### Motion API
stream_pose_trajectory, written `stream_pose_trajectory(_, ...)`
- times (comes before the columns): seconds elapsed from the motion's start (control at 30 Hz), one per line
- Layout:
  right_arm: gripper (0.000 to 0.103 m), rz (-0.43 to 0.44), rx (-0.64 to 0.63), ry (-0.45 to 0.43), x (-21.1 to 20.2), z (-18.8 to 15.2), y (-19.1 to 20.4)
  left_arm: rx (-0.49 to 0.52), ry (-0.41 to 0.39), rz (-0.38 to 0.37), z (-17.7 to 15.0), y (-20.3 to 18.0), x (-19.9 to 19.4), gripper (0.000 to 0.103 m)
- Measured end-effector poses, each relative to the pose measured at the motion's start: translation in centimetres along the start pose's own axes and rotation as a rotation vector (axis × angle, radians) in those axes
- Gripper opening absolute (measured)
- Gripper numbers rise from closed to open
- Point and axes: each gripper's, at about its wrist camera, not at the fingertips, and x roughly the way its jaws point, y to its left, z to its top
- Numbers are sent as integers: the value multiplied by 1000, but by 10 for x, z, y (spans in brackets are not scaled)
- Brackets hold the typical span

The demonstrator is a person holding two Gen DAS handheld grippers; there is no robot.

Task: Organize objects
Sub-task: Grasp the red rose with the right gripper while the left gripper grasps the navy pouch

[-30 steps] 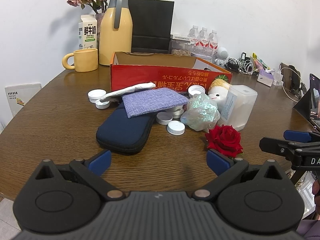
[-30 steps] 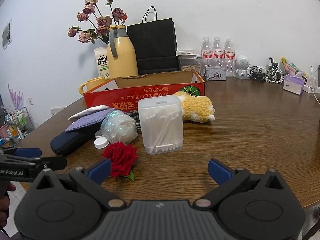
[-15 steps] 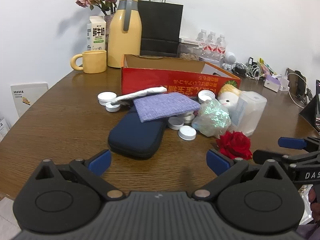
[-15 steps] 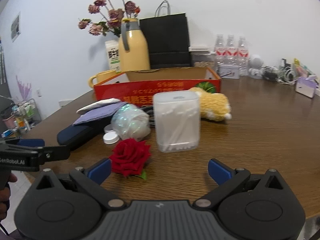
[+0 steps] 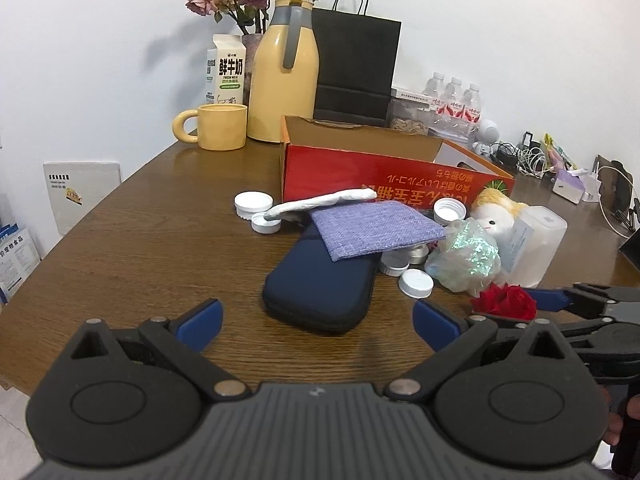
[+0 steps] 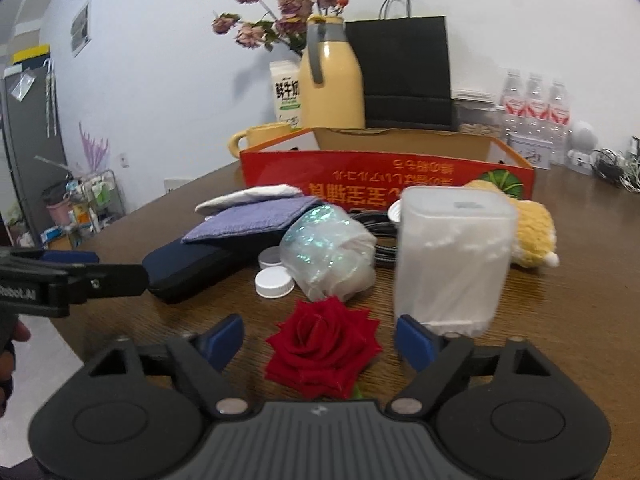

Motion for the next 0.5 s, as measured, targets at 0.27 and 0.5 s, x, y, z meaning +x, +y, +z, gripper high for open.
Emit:
stream_pose_trajectory(0.27,37,19,-2,-36,-10,-2,-2,-3,10,5,1,1,7,103)
stream_pose_trajectory(0.5,35,7,2,-69,-30,-8,-13,23,12,10,9,-2,19,103)
